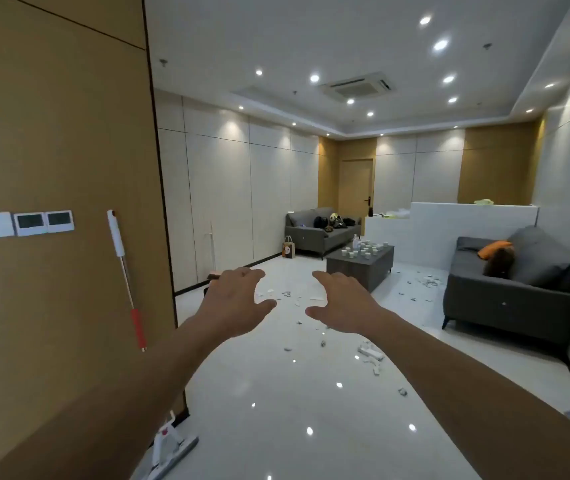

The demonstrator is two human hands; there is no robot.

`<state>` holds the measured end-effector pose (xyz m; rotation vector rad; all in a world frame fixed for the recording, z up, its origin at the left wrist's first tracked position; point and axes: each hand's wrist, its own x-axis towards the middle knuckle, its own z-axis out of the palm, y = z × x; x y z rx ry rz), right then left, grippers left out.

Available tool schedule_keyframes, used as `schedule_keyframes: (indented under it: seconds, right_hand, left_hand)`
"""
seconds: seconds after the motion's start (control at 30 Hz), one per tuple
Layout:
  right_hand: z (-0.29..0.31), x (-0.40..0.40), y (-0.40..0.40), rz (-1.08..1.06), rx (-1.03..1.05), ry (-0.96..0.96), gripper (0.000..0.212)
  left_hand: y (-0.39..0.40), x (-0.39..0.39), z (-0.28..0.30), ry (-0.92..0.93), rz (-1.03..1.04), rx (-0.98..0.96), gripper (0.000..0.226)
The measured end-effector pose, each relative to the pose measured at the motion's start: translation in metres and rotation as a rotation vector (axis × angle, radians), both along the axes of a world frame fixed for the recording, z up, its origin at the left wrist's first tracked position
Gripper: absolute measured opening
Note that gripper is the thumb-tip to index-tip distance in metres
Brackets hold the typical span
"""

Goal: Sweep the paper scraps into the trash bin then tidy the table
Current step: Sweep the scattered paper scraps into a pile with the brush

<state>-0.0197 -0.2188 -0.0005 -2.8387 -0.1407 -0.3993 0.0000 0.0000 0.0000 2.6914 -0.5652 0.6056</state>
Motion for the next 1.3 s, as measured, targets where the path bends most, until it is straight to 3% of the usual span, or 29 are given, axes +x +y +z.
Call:
schedule_keyframes:
  seconds: [0.5,0.57,0.8,1.3]
  right_hand:
    - [0.01,0.339,-0.098,0.032,0.023,0.054,0.078]
    - [0.008,0.354,-0.099,0.036,0.02,0.069,0.078]
    - [-0.007,0.51,-0.094,0.071,0.021,0.076,0.077]
    - [0.012,0.905,-0.069,0.015,-0.007,0.044,0.08]
  left_hand:
    - [-0.097,0.329,0.007,0.013,0.102,0.035,0.065]
    - [-0.096,0.344,0.008,0.012,0.108,0.064,0.065]
    - [-0.097,0.503,-0.011,0.065,0.106,0.051,0.064]
    - [-0.061,0.907,0.018,0.002,0.088,0.001,0.062]
